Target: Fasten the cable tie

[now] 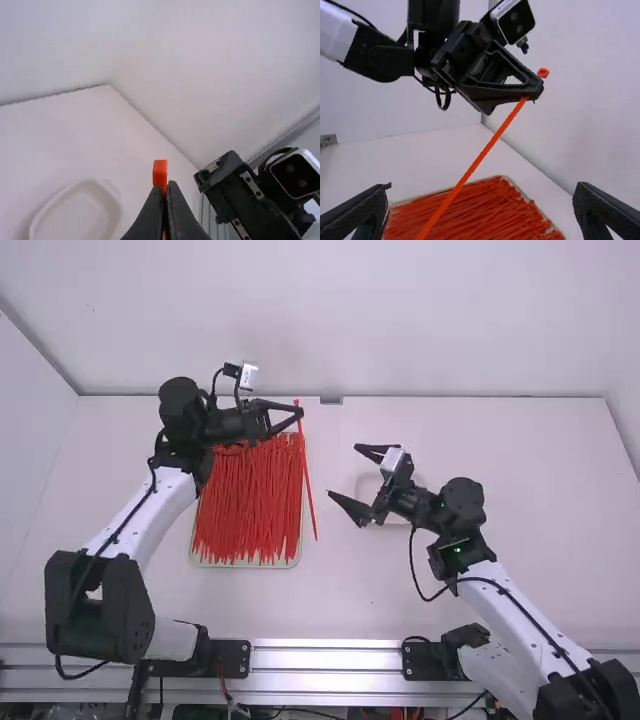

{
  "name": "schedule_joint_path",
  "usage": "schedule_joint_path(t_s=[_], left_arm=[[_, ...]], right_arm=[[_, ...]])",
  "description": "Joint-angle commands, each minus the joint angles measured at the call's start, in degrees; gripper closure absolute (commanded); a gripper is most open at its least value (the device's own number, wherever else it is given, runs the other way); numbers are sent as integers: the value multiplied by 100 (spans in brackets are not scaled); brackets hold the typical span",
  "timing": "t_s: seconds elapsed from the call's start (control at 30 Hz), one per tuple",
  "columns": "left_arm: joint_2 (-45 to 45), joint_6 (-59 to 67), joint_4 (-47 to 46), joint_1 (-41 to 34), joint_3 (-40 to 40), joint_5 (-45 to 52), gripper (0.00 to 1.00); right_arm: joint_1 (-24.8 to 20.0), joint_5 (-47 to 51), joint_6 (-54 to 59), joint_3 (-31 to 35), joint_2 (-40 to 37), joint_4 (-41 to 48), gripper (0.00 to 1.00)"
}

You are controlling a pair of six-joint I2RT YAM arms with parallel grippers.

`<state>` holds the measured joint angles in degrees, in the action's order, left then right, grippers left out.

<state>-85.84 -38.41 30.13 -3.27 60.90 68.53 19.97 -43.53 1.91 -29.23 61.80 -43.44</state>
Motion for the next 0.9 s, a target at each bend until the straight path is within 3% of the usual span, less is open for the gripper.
schedule_joint_path(t_s=[0.0, 0.13, 0.33, 0.57, 0.87], left_arm=[[-57, -61, -92, -39, 129, 105, 98], [-57, -131, -393, -48, 129, 103, 98], [-57, -719, -767, -48, 129, 101, 98], [-57, -1373, -1027, -9, 129, 129, 98], [-59, -1867, -839, -48, 129, 1058, 98]], right_arm=[[-7, -11, 289, -186, -28, 46, 2], [-13, -9, 380, -186, -28, 57, 2], [-2, -42, 1528, -186, -28, 168, 2], [-4, -935, 2741, -186, -28, 197, 2], [-11, -1838, 4050, -186, -28, 236, 2]])
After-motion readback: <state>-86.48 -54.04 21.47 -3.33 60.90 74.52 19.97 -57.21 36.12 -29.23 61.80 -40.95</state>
